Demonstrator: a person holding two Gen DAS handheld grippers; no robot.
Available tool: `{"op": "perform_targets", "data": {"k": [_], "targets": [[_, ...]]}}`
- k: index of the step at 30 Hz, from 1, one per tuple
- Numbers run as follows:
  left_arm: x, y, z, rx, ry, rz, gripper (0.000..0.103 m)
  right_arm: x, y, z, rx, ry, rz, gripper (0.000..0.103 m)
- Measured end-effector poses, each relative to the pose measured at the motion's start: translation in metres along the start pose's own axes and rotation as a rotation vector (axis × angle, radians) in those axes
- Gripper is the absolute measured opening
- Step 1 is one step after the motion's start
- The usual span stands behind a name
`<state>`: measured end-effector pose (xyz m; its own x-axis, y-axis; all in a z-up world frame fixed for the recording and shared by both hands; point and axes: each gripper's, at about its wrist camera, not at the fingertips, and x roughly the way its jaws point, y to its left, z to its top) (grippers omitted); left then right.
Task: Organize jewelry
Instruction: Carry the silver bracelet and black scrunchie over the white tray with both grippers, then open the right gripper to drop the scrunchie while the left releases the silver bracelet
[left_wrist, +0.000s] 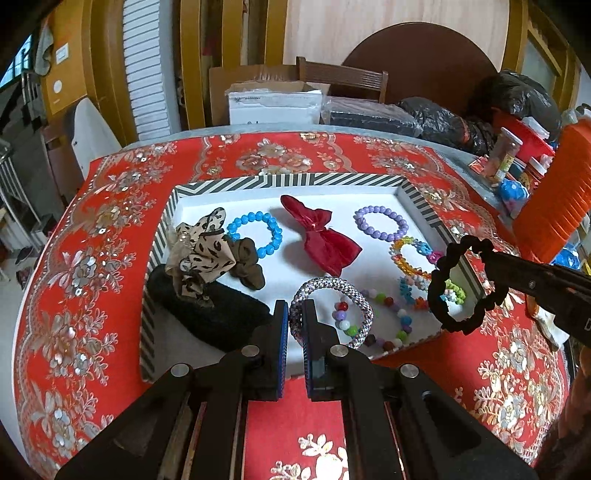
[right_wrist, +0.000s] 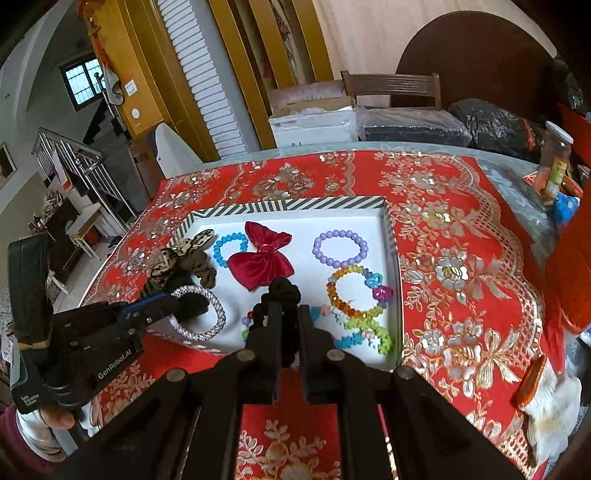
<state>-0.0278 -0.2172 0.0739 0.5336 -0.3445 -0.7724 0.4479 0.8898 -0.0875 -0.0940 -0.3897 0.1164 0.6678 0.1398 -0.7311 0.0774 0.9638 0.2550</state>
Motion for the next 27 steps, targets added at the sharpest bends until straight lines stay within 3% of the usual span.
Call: {"op": "perform_targets", "data": {"k": [10,27], "targets": [[0.018,0.008,0.012,-0.035,0.021,-0.004,0.0,0.022,-0.019,0.016,0.053,0.013,0.009,0.008],[0.045,0.008,0.01,-0.047,0.078,0.004,0.0,0.101,-0.028,0.027,0.088,0.129,-0.022,0.008]]}}
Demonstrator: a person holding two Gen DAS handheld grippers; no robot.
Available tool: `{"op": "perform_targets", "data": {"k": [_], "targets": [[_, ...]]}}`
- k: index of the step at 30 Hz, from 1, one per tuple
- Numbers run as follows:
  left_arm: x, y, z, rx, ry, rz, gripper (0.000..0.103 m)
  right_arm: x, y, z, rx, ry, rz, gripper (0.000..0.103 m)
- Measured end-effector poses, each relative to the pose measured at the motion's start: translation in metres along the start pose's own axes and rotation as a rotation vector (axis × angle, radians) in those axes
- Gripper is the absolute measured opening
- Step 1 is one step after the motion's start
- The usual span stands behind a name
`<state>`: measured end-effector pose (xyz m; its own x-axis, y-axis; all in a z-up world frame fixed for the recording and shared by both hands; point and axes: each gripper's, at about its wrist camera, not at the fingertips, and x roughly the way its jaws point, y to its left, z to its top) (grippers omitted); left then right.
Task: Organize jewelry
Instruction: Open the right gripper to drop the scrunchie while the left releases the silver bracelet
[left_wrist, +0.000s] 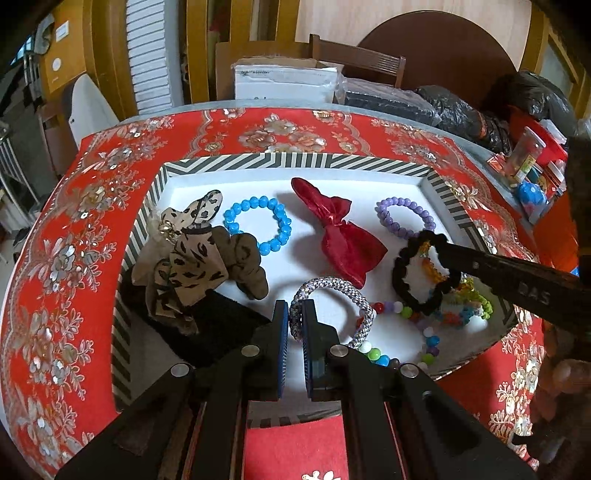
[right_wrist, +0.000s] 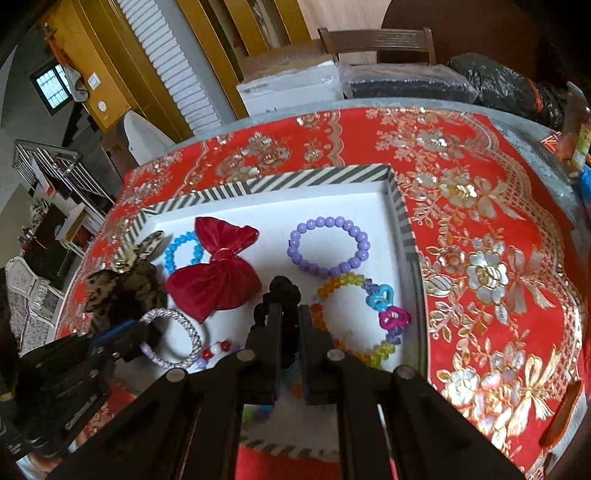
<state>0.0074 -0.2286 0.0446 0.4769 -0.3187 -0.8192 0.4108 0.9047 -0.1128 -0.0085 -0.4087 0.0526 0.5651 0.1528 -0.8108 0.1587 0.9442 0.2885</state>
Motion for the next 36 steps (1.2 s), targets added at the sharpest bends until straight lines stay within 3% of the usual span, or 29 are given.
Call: {"op": "perform_targets", "data": {"k": [10,11,13,17,21,26,36], "targets": [[0.012,-0.001,0.004,0.003,0.026,0.004,0.0,0.036,0.001,0.013,0.025,0.029,-0.006,0.01],[0.013,-0.001,0.005,0.002,0.026,0.004,0.0,0.038,0.0,0.013,0.036,0.028,0.007,0.011],[0.013,0.0,0.006,-0.007,0.025,0.005,0.0,0.038,-0.005,0.013,0.059,0.029,0.019,0.027],[0.013,0.003,0.008,-0.019,0.029,0.001,0.012,0.018,-0.013,0.01,0.094,0.002,0.037,0.029],[0.006,0.007,0.008,-0.042,0.006,-0.011,0.019,-0.007,-0.01,0.007,0.049,-0.032,0.012,0.033],[-0.009,0.003,0.007,-0.017,-0.06,0.007,0.02,-0.033,-0.001,-0.005,-0.027,-0.089,-0.024,0.048],[-0.061,-0.004,-0.016,0.001,-0.164,0.07,0.02,-0.067,0.017,-0.038,-0.084,-0.159,-0.115,0.05]]}}
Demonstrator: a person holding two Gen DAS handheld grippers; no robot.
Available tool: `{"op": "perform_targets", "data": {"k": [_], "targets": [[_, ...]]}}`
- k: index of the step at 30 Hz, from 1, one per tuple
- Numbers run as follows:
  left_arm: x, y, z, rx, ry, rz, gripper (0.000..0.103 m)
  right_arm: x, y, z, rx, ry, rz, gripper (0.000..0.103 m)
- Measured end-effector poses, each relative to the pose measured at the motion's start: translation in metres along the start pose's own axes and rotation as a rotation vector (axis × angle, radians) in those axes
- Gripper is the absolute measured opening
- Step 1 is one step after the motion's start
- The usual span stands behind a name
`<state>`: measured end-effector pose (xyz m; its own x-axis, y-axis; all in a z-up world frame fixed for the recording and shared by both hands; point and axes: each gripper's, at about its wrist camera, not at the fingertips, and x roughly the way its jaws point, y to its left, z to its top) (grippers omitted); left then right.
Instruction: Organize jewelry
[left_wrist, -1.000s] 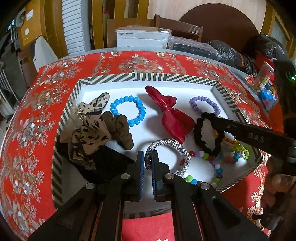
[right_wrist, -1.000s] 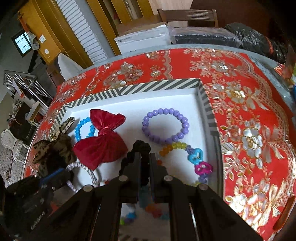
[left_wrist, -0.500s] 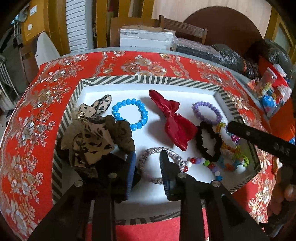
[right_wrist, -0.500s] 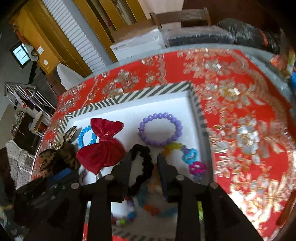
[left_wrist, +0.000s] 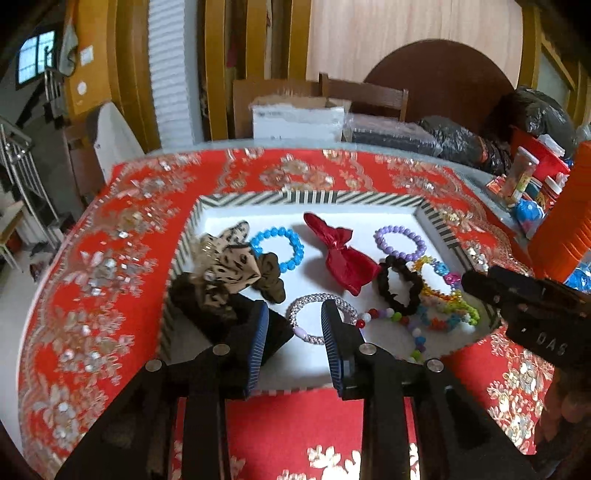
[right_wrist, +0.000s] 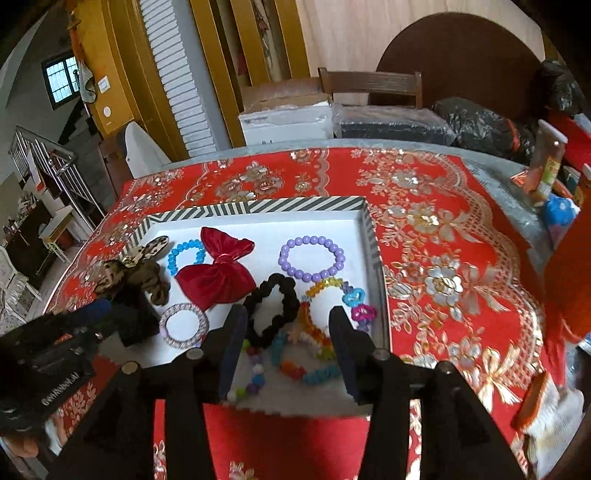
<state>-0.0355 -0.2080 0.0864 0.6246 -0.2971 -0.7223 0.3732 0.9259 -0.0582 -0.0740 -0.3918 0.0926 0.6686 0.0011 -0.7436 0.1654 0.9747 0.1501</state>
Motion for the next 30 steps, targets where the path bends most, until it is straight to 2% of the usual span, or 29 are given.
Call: {"op": "perform_targets", "data": {"k": [5,9,17,22,30], "targets": [[-0.033,-0.008,-0.005,0.016,-0.055,0.021,0.02,-0.029,0.009,-0.016,-0.027,-0.035,-0.024,0.057],[-0.054,-0.014,-0.016,0.025,-0.084,0.039,0.02,-0.047,0.013,-0.028,-0.041,-0.053,-0.034,0.059],[-0.071,-0.023,-0.034,0.04,-0.081,0.066,0.02,-0.075,0.006,-0.049,-0.019,-0.082,-0.035,0.059],[-0.086,-0.029,-0.043,0.081,-0.116,0.107,0.02,-0.081,0.005,-0.057,-0.025,-0.076,-0.041,0.06],[-0.078,-0.023,-0.045,0.061,-0.111,0.108,0.02,-0.077,0.01,-0.064,-0.054,-0.085,-0.055,0.06]]}}
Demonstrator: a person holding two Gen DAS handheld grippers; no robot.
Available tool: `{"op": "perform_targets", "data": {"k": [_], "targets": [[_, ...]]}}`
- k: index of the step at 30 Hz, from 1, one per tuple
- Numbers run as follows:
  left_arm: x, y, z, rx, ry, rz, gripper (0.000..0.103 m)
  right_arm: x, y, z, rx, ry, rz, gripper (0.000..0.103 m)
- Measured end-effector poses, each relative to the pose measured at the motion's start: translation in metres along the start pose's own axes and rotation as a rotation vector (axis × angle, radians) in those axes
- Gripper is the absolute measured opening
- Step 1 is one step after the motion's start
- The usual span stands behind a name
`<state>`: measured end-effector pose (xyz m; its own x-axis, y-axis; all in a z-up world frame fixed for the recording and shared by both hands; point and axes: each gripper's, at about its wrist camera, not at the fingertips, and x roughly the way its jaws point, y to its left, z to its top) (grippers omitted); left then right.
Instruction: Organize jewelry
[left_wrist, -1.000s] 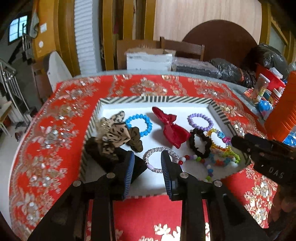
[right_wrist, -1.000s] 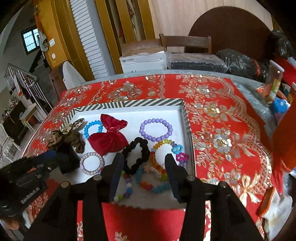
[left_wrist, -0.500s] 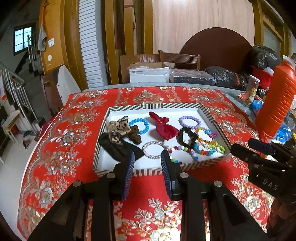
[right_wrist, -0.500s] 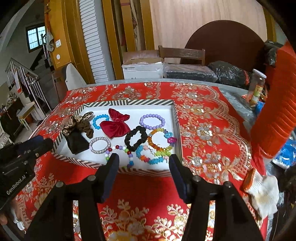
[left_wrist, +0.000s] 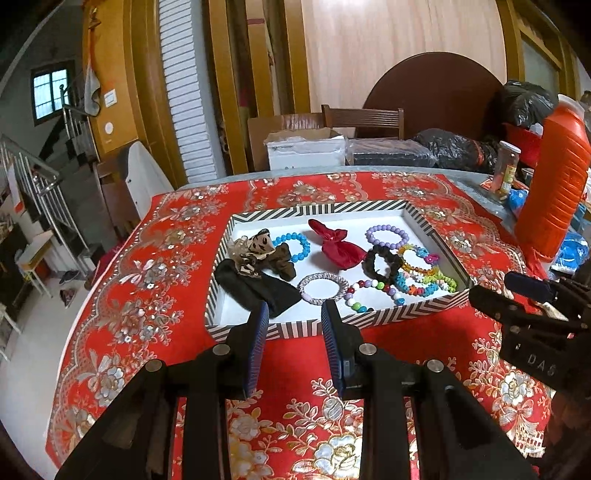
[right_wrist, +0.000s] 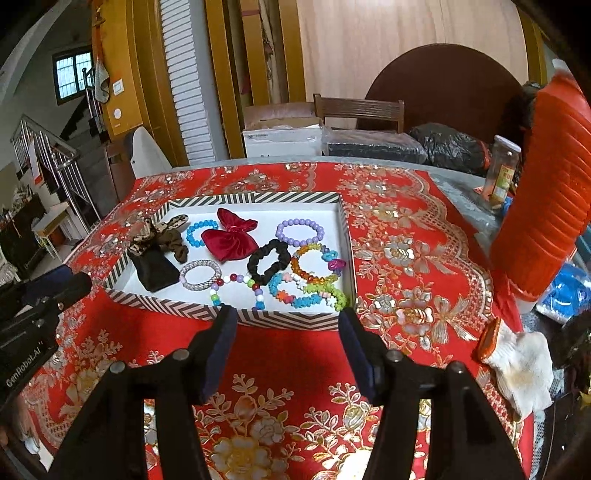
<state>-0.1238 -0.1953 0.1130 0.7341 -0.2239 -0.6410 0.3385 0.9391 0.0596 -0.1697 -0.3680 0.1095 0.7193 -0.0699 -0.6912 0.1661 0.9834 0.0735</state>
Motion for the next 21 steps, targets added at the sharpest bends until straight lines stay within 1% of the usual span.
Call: {"op": "perform_targets", "data": {"k": [4,7,21], "targets": [[0.006,0.001,0.001,-0.015,-0.006,-0.006,0.02,0.006,0.002,-0.002,-0.024,0.009,-0.013,0.06],[0.006,0.0,-0.001,-0.004,-0.01,0.003,0.02,0.009,0.002,-0.004,-0.022,0.012,-0.013,0.066],[-0.007,0.008,-0.009,-0.031,-0.011,0.012,0.02,-0.001,0.018,-0.008,-0.051,0.008,0.004,0.066]]}}
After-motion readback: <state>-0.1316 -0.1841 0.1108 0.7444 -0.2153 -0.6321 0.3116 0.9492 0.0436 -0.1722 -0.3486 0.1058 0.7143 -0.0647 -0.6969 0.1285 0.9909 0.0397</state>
